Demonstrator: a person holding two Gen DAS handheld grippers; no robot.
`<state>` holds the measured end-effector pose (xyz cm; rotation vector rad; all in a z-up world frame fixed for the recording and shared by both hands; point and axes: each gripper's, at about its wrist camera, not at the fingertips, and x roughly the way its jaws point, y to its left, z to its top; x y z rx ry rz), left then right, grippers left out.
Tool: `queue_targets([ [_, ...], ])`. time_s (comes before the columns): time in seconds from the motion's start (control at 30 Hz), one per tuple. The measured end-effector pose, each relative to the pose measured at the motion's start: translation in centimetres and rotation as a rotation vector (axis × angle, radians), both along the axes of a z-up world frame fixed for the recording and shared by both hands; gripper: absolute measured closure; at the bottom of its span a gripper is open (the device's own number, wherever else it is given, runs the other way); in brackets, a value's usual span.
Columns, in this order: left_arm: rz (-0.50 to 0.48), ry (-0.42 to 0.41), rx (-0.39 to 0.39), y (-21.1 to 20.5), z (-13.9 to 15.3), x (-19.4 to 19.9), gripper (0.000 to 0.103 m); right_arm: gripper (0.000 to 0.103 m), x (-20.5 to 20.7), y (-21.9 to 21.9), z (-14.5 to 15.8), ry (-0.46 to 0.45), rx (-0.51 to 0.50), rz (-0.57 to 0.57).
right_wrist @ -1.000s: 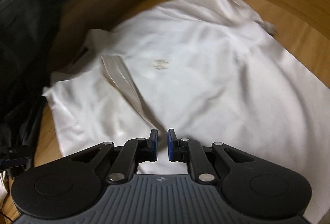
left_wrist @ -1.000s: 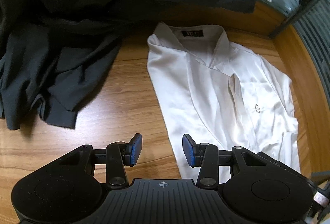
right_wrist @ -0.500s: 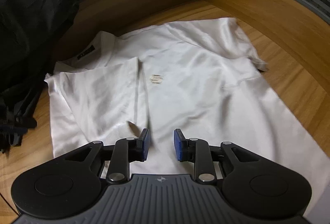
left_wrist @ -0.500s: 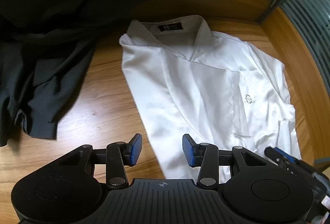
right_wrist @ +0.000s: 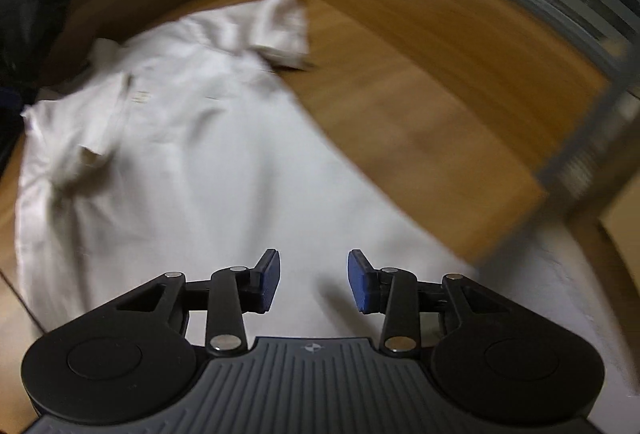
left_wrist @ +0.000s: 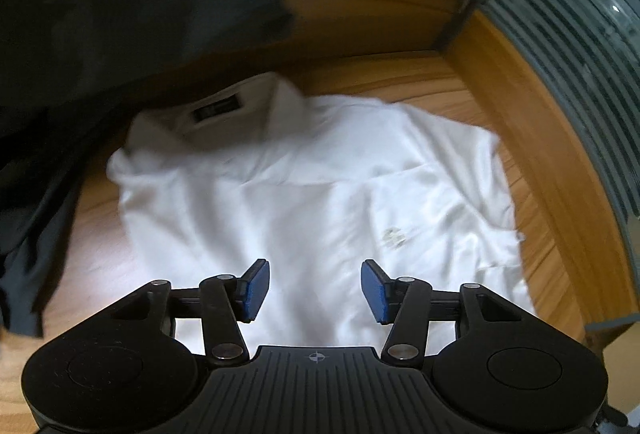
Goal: Fold clothes
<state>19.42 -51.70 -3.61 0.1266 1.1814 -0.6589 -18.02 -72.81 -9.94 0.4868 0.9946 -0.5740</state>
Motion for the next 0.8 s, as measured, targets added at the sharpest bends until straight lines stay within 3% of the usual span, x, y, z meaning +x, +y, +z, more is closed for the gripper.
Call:
queue_targets([
  [0.17, -0.019, 0.014, -0.002, -4.8, 0.2, -0.4, 0.045, 0.060, -4.3, -4.1, -1.5, -0.001, 0.028, 0.048],
  [0.33, -0.061, 0.016, 0.003, -10.0, 0.3, -1.3, 0.044, 0.038, -7.0, -7.4, -3.2, -0.031, 0.076, 0.157],
  [0.53, -0.125, 0.038, 0.002, -16.2, -1.3, -2.2, 0.044, 0.034, -7.9, -9.5, -5.1, -0.069, 0.123, 0.325],
  [0.8, -0.135, 0.100, 0.013, -23.2, -5.1, -1.4, 0.043, 0.032, -7.9, -12.1, -6.6, -0.161, 0.216, 0.451],
])
